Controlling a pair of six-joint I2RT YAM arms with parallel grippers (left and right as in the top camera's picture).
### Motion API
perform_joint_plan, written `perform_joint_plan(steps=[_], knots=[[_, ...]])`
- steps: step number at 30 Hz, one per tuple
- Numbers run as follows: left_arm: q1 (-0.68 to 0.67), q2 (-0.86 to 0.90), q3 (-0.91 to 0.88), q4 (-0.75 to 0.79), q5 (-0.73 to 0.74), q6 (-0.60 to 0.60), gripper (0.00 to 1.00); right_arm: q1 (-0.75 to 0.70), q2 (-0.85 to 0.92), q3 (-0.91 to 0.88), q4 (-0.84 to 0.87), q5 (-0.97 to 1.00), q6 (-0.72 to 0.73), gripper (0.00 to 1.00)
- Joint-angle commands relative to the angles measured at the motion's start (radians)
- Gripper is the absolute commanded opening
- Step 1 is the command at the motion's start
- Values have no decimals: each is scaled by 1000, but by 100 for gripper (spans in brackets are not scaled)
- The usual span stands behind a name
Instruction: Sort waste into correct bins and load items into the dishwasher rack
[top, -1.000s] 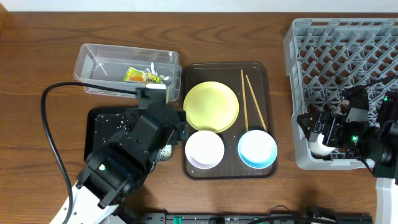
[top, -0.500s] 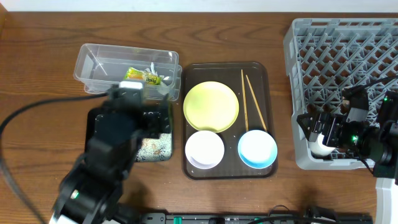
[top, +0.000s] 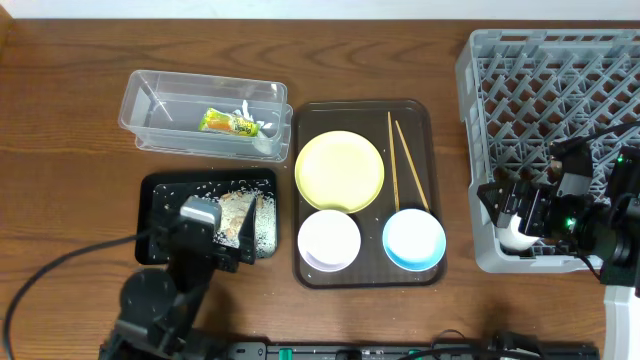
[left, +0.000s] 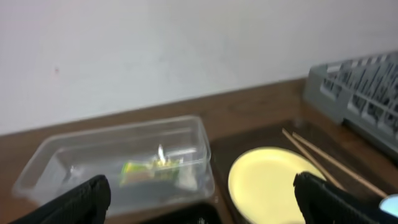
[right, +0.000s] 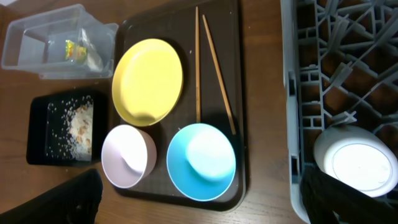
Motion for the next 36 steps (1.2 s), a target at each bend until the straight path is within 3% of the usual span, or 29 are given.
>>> perform_joint_plan(steps=[1,6,19,36], knots=[[-14,-62,-111,74,14,19,96,10,-1,11,0,-1,10,99],[-35,-129,-241,158,13,20,96,10,-1,11,0,-1,10,99],[-35,-294,-407,160,13,20,96,10,-1,11,0,-1,10,99],[-34,-293,-517,224,13,20,96,10,-1,11,0,-1,10,99]])
